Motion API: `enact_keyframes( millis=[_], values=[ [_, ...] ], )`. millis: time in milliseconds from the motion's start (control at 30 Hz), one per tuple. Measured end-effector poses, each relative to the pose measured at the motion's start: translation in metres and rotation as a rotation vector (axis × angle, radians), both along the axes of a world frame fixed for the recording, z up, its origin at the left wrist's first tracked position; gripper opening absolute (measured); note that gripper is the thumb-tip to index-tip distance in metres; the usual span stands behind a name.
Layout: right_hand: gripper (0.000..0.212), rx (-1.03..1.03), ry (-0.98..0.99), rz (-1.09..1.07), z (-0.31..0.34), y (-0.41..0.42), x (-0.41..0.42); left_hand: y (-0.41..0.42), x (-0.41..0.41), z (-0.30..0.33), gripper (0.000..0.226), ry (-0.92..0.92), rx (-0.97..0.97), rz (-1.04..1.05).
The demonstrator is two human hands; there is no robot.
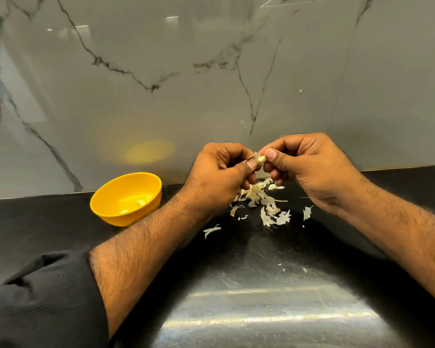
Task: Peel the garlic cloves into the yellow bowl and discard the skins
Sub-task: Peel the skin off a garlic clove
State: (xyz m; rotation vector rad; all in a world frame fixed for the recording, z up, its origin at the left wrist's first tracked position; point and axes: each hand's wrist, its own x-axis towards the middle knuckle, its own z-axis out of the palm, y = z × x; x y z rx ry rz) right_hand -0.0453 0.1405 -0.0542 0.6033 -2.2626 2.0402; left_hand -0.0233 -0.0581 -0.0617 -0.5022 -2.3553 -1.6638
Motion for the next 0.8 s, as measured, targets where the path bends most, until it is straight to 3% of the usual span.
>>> enact_keyframes(
  millis=[133,533,800],
  values=[
    [0.016,-0.177,-0.183,0.097,0.0033,0.0029,-0.0005,0.0018,-0.0001,0.0001,0.019,0.009,0.055,0.013],
    [0.013,-0.088,-0.253,0.023,-0.0002,0.0059,-0.0072,-0.0049,-0.0066,-0.0007,0.018,-0.081,0.075,0.007],
    [0.026,-0.073,-0.252,0.066,0.0021,0.0065,-0.0049,-0.0054,-0.0072,0.0016,0.016,-0.115,0.122,-0.014]
  ],
)
